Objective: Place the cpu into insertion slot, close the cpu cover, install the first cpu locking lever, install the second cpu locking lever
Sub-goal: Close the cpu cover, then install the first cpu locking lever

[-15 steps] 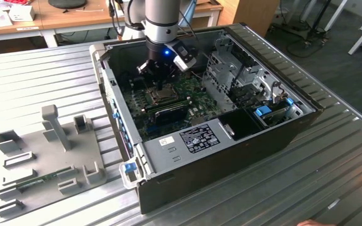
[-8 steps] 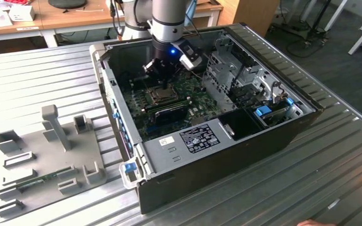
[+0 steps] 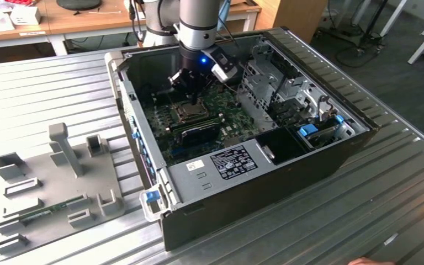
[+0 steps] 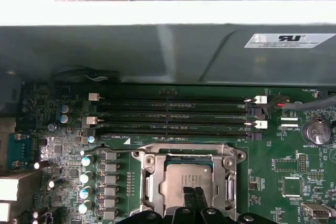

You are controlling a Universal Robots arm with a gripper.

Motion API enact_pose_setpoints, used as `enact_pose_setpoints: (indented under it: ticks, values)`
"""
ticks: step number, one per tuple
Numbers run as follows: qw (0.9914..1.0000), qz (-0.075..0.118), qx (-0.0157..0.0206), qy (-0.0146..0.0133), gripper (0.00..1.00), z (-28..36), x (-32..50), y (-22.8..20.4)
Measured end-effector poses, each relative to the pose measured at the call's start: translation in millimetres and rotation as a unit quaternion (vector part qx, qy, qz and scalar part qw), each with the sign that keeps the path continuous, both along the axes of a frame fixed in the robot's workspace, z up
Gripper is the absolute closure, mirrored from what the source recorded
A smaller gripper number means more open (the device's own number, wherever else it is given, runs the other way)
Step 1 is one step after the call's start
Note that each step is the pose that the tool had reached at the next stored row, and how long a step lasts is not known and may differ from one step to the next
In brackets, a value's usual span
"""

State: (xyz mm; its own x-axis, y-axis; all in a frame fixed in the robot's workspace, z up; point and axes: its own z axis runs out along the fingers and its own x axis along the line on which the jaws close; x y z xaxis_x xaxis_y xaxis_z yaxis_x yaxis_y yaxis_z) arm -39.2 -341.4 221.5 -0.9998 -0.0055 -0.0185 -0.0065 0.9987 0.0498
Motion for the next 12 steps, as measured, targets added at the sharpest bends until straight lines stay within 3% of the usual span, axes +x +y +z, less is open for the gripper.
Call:
enact_pose_setpoints:
  ticks: [12]
  values:
    - [1.0, 0.0, 0.0, -0.0003, 0.89, 0.0, -2.4, -0.1]
